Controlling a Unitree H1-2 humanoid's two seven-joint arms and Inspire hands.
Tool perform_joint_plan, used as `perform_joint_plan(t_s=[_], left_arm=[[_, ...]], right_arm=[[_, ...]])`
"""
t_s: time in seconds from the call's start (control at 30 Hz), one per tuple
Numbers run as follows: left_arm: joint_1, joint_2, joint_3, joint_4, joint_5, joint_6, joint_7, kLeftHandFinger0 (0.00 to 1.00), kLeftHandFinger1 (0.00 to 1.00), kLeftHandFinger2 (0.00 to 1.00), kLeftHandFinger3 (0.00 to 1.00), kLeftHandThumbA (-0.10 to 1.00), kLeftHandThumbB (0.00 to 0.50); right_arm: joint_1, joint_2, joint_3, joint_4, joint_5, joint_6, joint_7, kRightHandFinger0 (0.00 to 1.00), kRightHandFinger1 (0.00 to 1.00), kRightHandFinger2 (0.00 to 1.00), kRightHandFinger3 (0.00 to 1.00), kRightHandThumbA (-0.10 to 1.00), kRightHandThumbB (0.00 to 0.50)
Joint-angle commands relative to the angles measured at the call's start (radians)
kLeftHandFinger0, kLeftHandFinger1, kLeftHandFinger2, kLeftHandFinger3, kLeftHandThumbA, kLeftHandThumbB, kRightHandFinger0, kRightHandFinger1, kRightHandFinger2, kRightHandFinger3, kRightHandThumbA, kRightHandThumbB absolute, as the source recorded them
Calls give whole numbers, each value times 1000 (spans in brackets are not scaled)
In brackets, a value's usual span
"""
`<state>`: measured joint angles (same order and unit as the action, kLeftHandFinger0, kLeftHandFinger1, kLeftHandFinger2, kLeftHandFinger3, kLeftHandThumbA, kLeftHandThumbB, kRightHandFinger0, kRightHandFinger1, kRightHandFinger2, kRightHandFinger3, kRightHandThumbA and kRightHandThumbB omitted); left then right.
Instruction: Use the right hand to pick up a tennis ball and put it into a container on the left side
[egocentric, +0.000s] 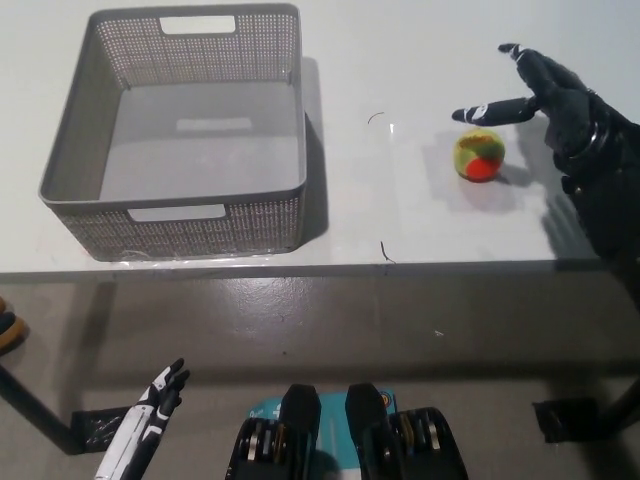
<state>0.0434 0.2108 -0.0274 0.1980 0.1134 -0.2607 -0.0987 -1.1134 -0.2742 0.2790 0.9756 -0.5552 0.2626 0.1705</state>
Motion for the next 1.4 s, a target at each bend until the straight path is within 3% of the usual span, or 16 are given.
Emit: perform_joint_plan(t_s=[0.0,0.27,0.47,0.57,0.8,0.87,1.13,1.37], left_arm=[[-17,20,-7,-9,17,-13,-3,1000,1000,1000,1000,1000,406],[-11,20,-11,-13,18,-1,-8,1000,1000,1000,1000,1000,429],[-18,27,-13,-4,20,-13,-11,1000,1000,1000,1000,1000,412],[-17,26,-14,-1,20,-13,-9,1000,1000,1000,1000,1000,416],[-16,30,-15,-4,32,-5,-3,1000,1000,1000,1000,1000,436],[-16,31,-15,-3,23,-9,-9,1000,1000,1000,1000,1000,413],[-20,32,-13,-1,10,-4,-11,1000,1000,1000,1000,1000,441],[-22,32,-13,0,18,-10,-6,1000,1000,1000,1000,1000,424]], right_arm=[[-106,7,20,35,8,-47,-20,1000,1000,1000,1000,951,500],[-132,44,28,159,28,-57,-24,1000,1000,1000,1000,925,500],[-157,62,42,251,24,-66,-37,1000,1000,1000,1000,961,500],[-162,70,36,284,39,-67,-32,1000,1000,1000,1000,923,500],[-154,70,60,337,29,-67,-35,1000,1000,1000,1000,918,495],[-151,66,65,347,30,-64,-37,1000,1000,1000,1000,908,493],[-153,52,77,362,42,-84,-26,1000,1000,1000,1000,923,500],[-158,55,86,373,43,-93,-29,1000,1000,1000,1000,917,500]])
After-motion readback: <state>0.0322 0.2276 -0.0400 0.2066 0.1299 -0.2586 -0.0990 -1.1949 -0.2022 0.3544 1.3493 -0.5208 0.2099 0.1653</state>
